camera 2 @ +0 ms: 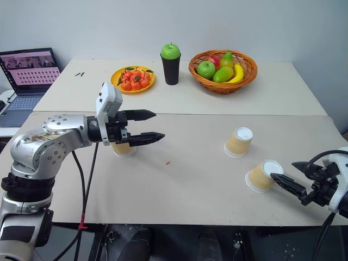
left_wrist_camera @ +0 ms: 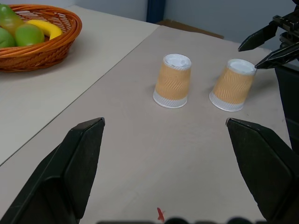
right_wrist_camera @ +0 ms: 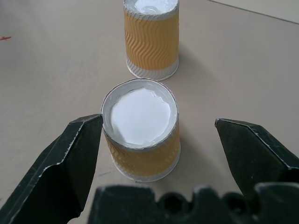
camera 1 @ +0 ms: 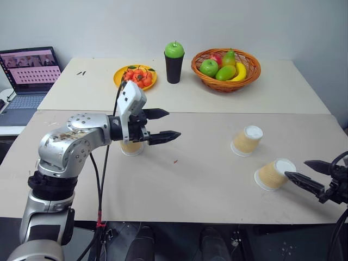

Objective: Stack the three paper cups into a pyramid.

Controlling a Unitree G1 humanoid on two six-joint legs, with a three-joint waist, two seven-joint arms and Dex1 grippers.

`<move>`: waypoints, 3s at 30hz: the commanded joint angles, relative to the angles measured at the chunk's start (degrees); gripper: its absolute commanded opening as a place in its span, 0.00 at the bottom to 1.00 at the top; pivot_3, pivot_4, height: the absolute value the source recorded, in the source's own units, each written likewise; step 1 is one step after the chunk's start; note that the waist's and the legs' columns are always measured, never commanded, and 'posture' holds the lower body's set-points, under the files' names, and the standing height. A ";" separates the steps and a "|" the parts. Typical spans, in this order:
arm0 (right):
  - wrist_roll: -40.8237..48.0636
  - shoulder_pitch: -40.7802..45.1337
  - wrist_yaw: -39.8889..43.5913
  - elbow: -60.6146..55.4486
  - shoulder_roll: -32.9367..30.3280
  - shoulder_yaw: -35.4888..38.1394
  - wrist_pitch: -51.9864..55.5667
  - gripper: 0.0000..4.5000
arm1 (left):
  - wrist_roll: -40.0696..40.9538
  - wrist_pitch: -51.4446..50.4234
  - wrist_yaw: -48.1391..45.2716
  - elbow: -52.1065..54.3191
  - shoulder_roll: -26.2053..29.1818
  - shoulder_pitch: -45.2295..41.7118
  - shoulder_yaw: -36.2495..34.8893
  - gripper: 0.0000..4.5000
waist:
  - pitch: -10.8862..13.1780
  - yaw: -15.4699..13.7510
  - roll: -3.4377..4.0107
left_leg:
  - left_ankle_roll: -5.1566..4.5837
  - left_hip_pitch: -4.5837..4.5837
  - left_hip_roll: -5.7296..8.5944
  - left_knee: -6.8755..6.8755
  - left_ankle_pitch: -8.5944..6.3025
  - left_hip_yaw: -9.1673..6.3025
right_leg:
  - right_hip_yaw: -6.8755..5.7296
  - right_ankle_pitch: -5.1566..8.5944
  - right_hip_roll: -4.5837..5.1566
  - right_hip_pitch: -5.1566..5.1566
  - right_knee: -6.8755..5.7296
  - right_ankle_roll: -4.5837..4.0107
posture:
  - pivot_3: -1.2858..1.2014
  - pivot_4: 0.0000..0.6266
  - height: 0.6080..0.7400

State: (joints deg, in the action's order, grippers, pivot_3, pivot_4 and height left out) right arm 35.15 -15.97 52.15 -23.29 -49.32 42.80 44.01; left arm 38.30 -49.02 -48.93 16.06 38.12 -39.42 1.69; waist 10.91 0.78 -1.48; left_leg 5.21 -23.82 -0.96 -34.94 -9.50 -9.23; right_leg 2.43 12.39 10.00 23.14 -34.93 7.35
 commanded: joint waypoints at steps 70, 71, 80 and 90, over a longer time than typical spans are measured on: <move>-6.82 68.47 1.07 11.95 10.55 -62.90 7.14 0.66 | 15.99 -8.51 14.19 25.38 11.74 24.19 -19.59 1.00 | 0.11 1.63 0.07 | 0.02 -0.24 -0.08 0.09 0.02 -0.09 | -0.02 -0.13 -0.09 0.36 -0.10 0.09 | 0.52 0.24 0.99; -7.97 68.63 1.31 13.59 11.50 -63.65 6.01 0.66 | 16.20 -8.47 14.57 25.66 11.75 24.48 -19.57 1.00 | 0.11 1.67 0.07 | 0.02 -0.24 -0.08 0.09 0.02 -0.09 | -0.02 -0.13 -0.10 0.36 -0.09 0.10 | 0.52 0.24 0.99; -14.72 69.30 4.27 21.29 17.97 -66.96 0.38 0.66 | 17.13 -7.97 16.97 27.88 12.21 26.87 -19.80 1.00 | 0.11 1.83 0.08 | 0.03 -0.26 -0.15 0.12 0.03 -0.09 | 0.02 -0.15 -0.20 0.46 -0.16 0.05 | 0.52 0.24 0.99; -17.27 69.11 5.79 23.22 20.37 -65.11 -1.70 1.00 | 14.80 -5.80 15.39 27.94 14.59 29.26 -19.32 1.00 | 0.11 1.82 0.08 | 0.04 -0.25 -0.16 0.15 0.03 -0.09 | 0.03 -0.16 -0.22 0.48 -0.17 0.03 | 0.52 0.24 0.99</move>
State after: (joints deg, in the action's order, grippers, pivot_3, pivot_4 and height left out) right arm 18.16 51.82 57.42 0.76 -28.76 -24.69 43.97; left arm 53.77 -56.57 -32.92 43.11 51.88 -10.19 -16.74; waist 11.02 2.60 -1.40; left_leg 5.25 -24.07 -1.12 -34.79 -9.48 -9.32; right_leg 2.46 12.24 9.78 23.62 -35.09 7.39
